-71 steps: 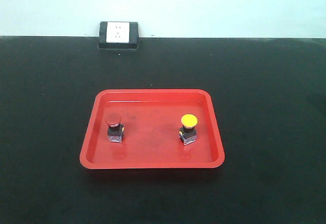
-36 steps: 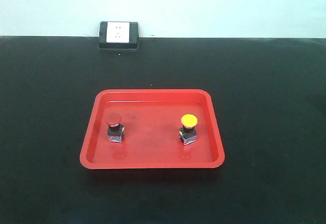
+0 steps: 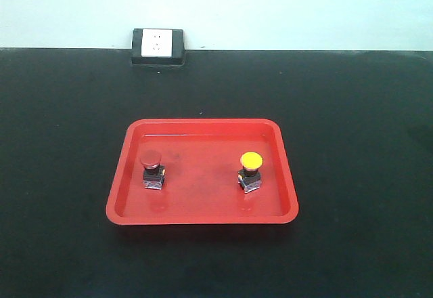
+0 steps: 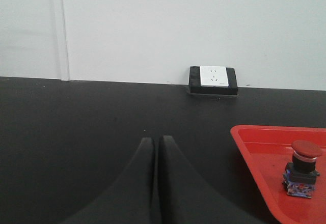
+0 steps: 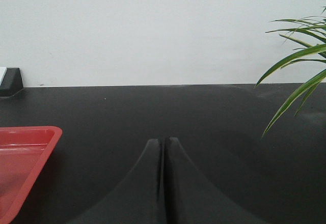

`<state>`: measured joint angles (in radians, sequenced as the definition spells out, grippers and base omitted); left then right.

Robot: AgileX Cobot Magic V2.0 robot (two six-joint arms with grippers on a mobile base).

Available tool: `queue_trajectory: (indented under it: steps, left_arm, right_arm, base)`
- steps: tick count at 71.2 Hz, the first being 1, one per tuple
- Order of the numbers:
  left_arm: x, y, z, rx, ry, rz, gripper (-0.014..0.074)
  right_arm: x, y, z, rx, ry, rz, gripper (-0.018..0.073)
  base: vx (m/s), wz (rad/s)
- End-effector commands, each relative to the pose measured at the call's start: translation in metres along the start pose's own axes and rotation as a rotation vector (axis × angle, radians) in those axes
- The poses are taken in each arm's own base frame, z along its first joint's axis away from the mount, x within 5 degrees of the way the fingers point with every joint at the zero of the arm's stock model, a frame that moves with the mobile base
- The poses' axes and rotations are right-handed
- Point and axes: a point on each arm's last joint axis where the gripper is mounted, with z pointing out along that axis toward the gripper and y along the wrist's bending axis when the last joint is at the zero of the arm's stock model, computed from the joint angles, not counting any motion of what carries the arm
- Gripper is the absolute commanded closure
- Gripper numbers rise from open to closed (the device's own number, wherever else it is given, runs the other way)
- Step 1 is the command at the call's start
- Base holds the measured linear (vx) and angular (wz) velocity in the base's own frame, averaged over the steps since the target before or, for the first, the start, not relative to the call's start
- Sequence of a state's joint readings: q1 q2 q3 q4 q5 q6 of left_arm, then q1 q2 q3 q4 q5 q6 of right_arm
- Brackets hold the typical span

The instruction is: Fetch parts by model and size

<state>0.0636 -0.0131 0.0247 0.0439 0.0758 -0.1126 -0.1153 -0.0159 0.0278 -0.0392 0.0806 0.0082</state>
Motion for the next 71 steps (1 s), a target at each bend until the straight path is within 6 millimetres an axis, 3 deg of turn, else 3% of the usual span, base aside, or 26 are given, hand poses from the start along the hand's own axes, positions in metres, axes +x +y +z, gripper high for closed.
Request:
queue_trajectory:
  steps: [1, 71]
  left_arm:
    - [-0.007, -0.0011, -0.0014, 0.016, -0.088, -0.009, 0.0602]
    - [-0.007, -0.0011, -0.0014, 0.016, -0.088, -0.009, 0.0602]
  right_arm:
    - [-0.0047, -0.0001, -0.0003, 0.004, -0.077, -0.003, 0.0569]
    - [-0.0047, -0.0001, -0.0003, 0.004, -0.077, -0.003, 0.0569]
  base:
    - [0.0, 0.0]
    - [0.0, 0.0]
